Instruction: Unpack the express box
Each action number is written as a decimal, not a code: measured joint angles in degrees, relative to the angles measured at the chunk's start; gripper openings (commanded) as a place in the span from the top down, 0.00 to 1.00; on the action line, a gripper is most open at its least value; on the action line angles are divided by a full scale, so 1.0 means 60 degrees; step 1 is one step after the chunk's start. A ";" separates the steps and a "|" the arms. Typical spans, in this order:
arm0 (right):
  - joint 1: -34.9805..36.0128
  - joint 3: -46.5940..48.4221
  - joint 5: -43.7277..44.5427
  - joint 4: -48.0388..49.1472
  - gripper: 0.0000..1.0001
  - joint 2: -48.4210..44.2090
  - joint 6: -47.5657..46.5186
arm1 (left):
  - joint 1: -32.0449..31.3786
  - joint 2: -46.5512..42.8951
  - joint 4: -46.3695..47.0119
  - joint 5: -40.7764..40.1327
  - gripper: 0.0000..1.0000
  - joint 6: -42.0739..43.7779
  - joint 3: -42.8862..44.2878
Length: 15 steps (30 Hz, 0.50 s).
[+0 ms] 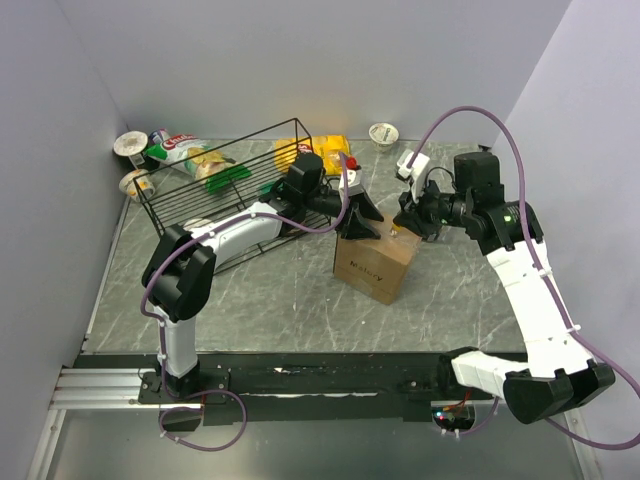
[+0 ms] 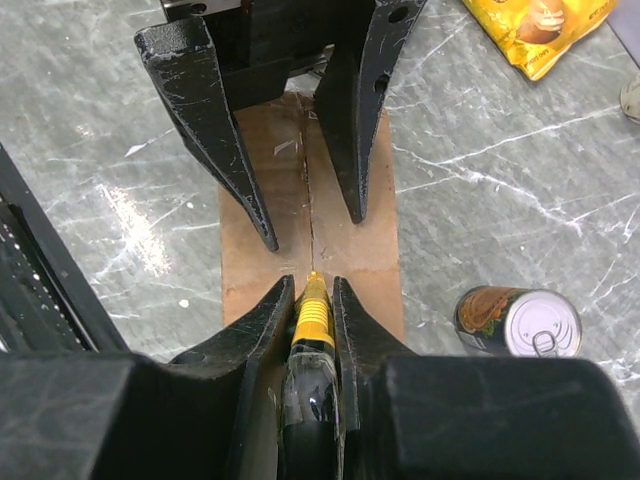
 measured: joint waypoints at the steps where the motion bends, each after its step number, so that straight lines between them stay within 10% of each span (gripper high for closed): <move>1: -0.0004 -0.0007 0.0000 0.0004 1.00 0.0000 -0.0025 | 0.0000 0.0000 0.0004 -0.0007 0.43 -0.0004 0.0000; 15: -0.0255 0.0080 -0.0251 -0.0492 1.00 0.0004 -0.0517 | 0.0000 0.0000 0.0175 -0.0091 0.46 -0.0036 -0.0084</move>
